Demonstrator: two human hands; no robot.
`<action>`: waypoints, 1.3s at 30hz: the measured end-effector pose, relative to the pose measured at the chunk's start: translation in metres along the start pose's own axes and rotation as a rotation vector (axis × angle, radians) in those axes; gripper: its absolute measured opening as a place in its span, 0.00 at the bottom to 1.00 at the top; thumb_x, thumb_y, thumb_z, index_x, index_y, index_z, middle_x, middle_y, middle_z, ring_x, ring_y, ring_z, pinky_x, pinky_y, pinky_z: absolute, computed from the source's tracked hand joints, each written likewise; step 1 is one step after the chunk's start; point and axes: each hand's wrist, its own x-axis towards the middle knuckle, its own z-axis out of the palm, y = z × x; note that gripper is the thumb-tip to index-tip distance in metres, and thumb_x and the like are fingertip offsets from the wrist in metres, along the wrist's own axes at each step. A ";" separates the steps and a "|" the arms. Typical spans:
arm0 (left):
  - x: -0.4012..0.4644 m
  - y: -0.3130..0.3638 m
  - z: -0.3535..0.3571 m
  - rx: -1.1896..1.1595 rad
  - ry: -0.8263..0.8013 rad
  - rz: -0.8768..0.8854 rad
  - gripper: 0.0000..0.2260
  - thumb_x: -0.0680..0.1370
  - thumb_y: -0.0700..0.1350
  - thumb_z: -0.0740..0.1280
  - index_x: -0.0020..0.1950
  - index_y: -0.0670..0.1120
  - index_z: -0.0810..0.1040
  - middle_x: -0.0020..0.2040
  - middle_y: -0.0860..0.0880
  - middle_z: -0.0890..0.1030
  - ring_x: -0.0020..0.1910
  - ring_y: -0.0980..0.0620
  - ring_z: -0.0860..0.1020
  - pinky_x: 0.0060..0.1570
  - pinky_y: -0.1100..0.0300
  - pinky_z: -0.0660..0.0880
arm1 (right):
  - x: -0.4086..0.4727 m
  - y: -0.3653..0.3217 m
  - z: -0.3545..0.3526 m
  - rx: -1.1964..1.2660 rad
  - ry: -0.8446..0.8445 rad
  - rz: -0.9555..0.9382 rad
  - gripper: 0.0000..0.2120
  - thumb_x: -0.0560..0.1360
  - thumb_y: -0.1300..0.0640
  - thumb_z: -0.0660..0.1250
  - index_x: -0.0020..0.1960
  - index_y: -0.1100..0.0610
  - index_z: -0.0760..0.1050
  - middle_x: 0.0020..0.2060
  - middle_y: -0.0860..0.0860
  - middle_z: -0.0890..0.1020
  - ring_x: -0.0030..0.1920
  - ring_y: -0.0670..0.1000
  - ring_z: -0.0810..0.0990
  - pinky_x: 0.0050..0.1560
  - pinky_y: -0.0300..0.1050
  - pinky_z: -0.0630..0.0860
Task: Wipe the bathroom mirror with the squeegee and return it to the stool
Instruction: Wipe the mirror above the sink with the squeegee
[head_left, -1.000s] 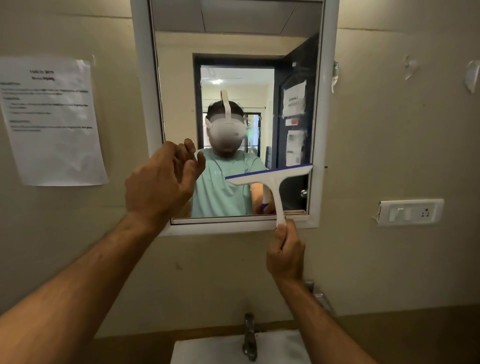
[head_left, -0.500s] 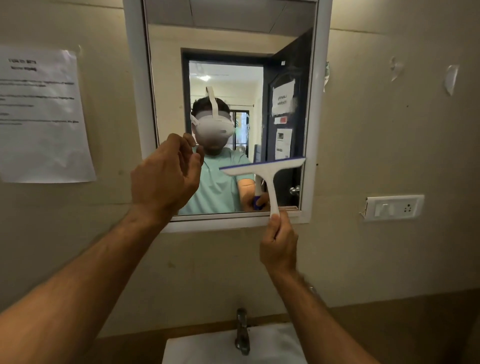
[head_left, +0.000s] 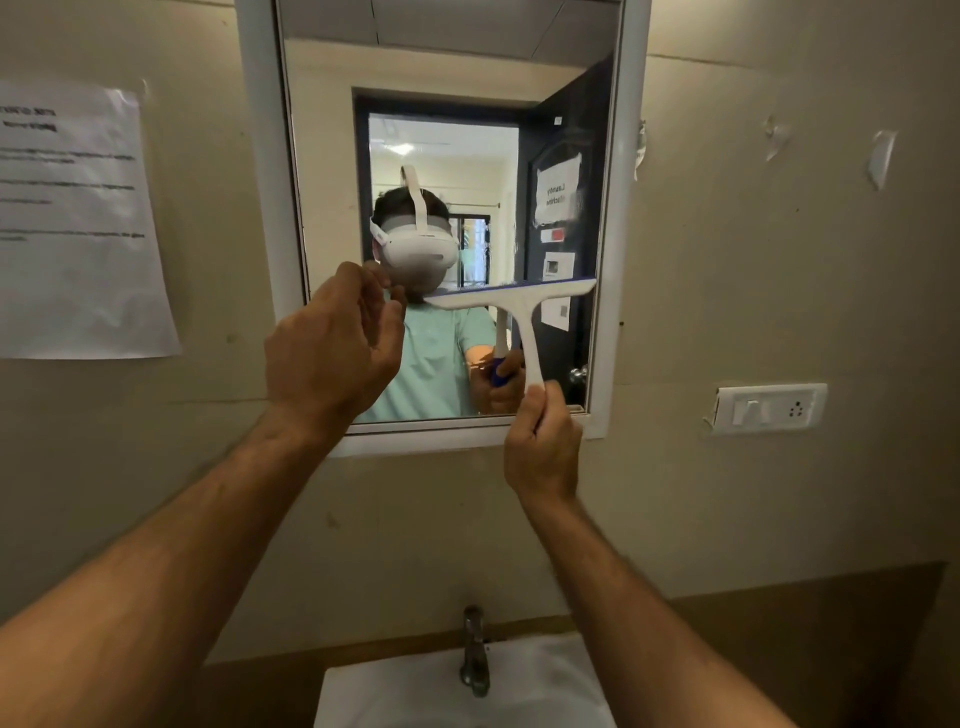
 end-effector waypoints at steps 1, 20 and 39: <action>0.000 -0.001 -0.001 -0.005 -0.003 0.000 0.14 0.79 0.58 0.59 0.54 0.49 0.72 0.46 0.49 0.81 0.40 0.43 0.80 0.40 0.46 0.79 | -0.007 0.004 0.000 0.012 -0.004 0.006 0.17 0.81 0.42 0.49 0.46 0.52 0.70 0.30 0.43 0.71 0.31 0.39 0.75 0.24 0.31 0.68; -0.029 -0.009 -0.012 0.019 -0.014 0.055 0.07 0.78 0.53 0.65 0.52 0.52 0.71 0.39 0.62 0.69 0.33 0.58 0.68 0.32 0.64 0.60 | -0.027 -0.002 -0.018 -0.076 0.028 0.071 0.14 0.83 0.47 0.51 0.43 0.49 0.69 0.28 0.45 0.70 0.30 0.41 0.74 0.24 0.33 0.65; -0.051 0.029 -0.031 0.117 -0.041 -0.007 0.11 0.79 0.55 0.61 0.54 0.49 0.73 0.40 0.55 0.73 0.34 0.51 0.73 0.32 0.60 0.66 | -0.048 0.010 -0.034 -0.018 -0.085 0.131 0.12 0.83 0.47 0.52 0.48 0.50 0.70 0.27 0.44 0.70 0.30 0.37 0.75 0.23 0.30 0.66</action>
